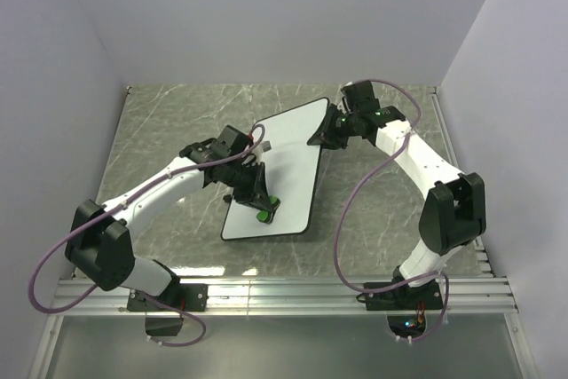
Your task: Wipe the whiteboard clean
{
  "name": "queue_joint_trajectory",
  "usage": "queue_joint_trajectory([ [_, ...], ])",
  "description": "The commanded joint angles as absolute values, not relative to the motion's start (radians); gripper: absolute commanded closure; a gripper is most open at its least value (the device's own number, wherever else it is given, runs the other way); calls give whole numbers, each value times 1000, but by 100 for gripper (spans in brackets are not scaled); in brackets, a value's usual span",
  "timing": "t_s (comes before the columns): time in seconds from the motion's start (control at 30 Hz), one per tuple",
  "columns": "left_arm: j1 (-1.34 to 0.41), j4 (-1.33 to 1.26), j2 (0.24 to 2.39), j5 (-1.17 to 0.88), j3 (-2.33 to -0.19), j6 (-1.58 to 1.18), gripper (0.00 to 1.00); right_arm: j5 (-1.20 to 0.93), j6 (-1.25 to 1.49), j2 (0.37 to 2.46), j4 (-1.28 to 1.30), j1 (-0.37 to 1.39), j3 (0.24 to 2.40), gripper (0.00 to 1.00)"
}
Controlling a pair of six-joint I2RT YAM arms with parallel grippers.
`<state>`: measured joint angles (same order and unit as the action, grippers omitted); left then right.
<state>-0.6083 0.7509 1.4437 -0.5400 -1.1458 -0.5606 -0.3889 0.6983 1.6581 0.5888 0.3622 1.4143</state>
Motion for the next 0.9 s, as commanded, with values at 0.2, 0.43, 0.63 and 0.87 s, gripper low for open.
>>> queue_joint_trajectory([
  [0.2,-597,658,1479,-433,-974,-600,100,-270,604,1677,704,394,1390,100],
  [0.43,-390,523,1577,-368,-890,-575,100,-275,607,1628,686,393,1310,100],
  [0.63,-292,470,1692,-336,-948,-534,100,-270,601,1605,687,394,1286,100],
  [0.87,-291,446,1733,-422,-988,-537,100,-261,606,1589,690,394,1282,100],
])
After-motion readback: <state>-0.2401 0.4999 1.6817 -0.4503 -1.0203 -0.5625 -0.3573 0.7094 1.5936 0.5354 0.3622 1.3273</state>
